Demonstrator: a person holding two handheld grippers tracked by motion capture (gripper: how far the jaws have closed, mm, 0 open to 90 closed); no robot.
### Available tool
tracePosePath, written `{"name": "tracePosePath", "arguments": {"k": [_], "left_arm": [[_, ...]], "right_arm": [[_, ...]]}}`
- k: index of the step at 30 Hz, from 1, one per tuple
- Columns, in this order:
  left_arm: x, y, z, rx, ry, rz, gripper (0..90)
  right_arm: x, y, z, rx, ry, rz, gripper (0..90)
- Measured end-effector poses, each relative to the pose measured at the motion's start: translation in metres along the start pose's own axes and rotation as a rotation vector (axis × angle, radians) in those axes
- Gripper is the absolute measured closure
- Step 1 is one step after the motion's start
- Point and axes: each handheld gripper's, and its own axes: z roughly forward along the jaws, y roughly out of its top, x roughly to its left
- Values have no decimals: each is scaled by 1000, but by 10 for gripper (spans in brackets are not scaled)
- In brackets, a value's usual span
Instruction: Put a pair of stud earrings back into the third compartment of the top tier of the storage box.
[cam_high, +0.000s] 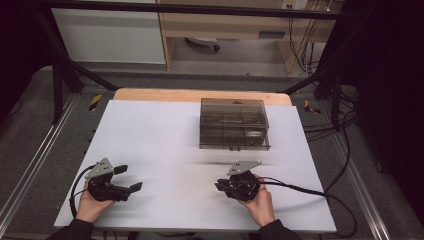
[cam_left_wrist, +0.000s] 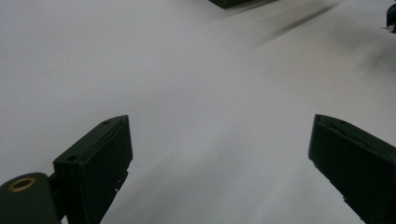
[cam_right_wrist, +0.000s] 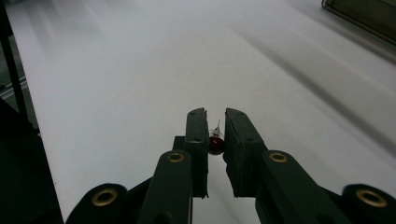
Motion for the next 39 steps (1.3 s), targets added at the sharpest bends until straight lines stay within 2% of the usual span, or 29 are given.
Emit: {"name": "tracePosePath", "arguments": {"k": [20, 39], "left_arm": [[0, 0, 0, 0, 1, -1, 64], [0, 0, 0, 2, 1, -2, 64]], "right_arm": [[-20, 20, -35, -78, -56, 25, 799], [-48, 37, -66, -135, -144, 61, 800]]}}
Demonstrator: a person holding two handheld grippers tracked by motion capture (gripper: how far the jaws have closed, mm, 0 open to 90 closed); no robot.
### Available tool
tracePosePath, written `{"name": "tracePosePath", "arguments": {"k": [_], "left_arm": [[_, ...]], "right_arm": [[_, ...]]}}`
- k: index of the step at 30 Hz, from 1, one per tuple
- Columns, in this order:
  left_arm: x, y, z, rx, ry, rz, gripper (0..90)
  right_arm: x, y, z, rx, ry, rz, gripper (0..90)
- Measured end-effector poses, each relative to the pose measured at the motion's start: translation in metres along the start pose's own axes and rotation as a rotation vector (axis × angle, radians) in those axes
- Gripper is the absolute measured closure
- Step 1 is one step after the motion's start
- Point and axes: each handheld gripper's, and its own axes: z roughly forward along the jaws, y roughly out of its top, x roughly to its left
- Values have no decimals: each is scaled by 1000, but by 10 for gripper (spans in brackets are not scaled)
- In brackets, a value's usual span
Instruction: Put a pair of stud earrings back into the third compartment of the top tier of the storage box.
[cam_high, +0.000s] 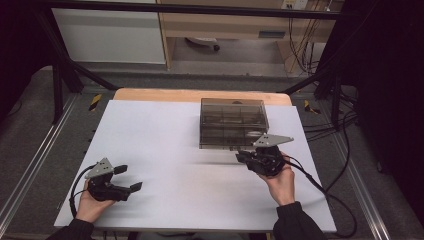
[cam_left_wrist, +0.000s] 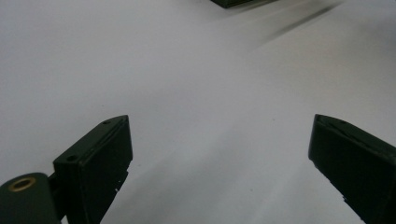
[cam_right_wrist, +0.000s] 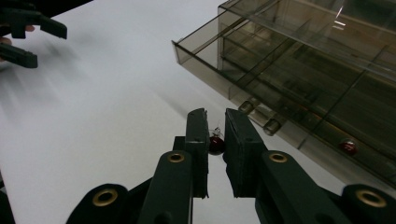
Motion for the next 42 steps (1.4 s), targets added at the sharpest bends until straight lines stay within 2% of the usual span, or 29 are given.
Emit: {"name": "tracePosePath", "arguments": {"k": [7, 25, 35, 42], "left_arm": [[0, 0, 0, 0, 0, 0, 64], [0, 0, 0, 0, 0, 0, 64], [0, 0, 0, 2, 0, -1, 64], [0, 0, 1, 4, 0, 0, 64]], "right_arm": [[-14, 8, -4, -3, -40, 17, 800], [-53, 20, 6, 30, -129, 64, 801], [-76, 18, 20, 58, -165, 102, 801], [-85, 14, 26, 73, -178, 125, 801]]}}
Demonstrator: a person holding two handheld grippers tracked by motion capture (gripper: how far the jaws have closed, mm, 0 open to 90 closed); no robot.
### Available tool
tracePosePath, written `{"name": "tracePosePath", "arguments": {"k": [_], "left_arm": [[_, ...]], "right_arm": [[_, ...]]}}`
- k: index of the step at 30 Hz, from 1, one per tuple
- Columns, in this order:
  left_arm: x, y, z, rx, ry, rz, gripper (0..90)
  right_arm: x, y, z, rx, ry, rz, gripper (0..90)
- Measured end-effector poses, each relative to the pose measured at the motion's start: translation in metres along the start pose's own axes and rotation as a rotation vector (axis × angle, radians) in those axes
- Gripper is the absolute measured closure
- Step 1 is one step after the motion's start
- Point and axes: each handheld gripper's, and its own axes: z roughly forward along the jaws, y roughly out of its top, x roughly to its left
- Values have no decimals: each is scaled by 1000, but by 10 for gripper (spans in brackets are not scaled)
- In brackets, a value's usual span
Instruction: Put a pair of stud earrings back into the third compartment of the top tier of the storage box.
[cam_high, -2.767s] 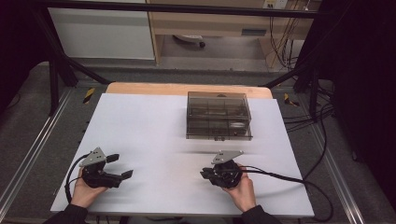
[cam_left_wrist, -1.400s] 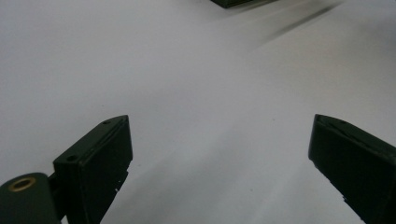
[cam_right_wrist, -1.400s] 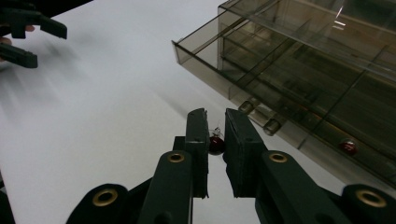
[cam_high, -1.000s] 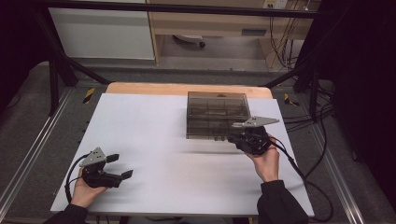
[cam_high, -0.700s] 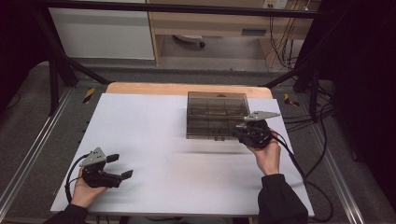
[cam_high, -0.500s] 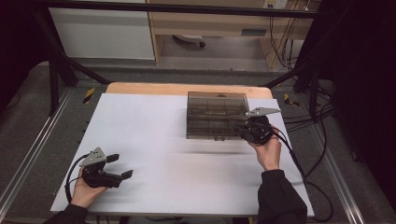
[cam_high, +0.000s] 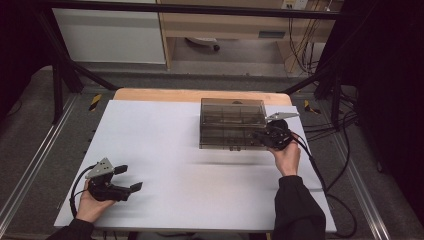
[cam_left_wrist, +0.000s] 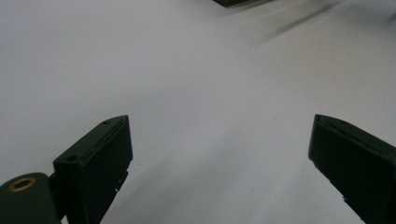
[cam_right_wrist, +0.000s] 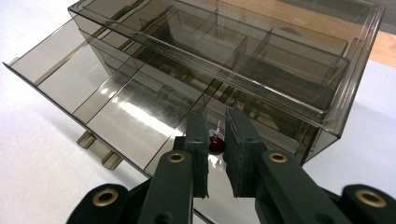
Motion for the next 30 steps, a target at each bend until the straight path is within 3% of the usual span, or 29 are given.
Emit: {"name": "tracePosePath", "arguments": {"k": [10, 19, 26, 30], "left_arm": [[0, 0, 0, 0, 1, 0, 64], [0, 0, 0, 1, 0, 0, 64], [0, 0, 0, 1, 0, 1, 64], [0, 0, 1, 3, 0, 2, 64]], "right_arm": [[-4, -7, 9, 30, -19, 3, 798], [-4, -6, 4, 2, -20, 4, 742], [3, -10, -16, -68, 34, 3, 571], [10, -17, -27, -96, 42, -24, 403]]}}
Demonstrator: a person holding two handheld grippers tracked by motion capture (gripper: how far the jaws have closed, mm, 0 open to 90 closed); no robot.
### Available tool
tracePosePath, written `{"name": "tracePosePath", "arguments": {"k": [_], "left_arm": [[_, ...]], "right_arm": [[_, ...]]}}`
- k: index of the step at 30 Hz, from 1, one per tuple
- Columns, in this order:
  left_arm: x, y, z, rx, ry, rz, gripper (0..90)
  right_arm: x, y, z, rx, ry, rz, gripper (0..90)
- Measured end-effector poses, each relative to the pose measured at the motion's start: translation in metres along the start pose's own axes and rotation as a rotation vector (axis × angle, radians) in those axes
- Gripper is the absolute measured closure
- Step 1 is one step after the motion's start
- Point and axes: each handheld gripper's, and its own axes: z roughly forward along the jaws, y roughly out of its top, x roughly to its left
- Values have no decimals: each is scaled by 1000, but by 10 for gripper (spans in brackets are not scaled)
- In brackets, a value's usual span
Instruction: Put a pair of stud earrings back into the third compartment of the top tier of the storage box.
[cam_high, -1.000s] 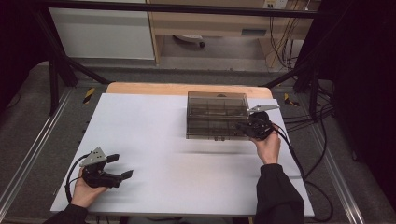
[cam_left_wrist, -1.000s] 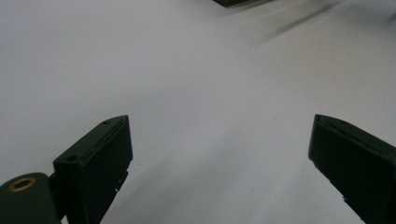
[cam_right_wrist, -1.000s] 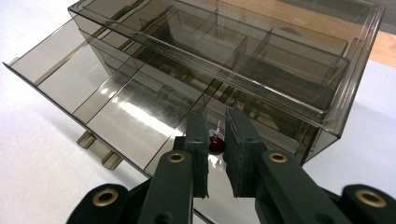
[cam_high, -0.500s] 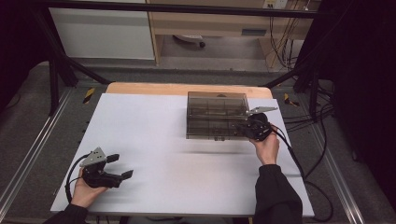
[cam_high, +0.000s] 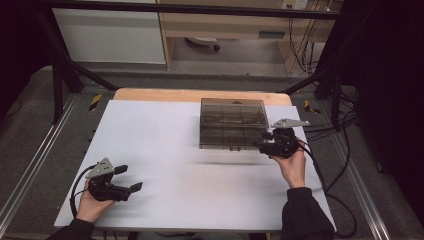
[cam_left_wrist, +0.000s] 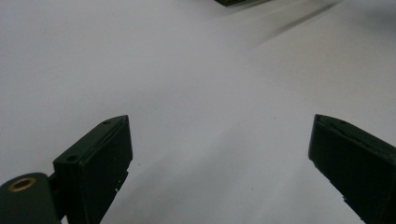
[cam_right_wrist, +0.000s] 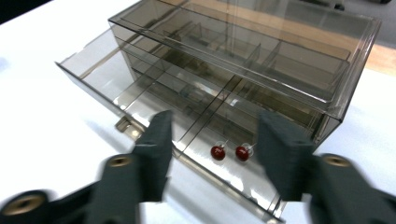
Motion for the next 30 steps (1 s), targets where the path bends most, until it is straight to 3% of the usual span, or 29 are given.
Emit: {"name": "tracePosePath", "arguments": {"k": [8, 16, 23, 30], "left_arm": [[0, 0, 0, 1, 1, 0, 64], [0, 0, 0, 1, 1, 0, 64], [-1, 0, 0, 1, 1, 1, 64], [-1, 0, 0, 1, 2, 0, 64]], "right_arm": [[12, -9, -19, -60, 16, 6, 148], [24, -23, -26, -55, 45, 32, 26], [27, -36, -28, -65, 77, 44, 5], [24, -62, -24, -64, 110, 77, 5]]}}
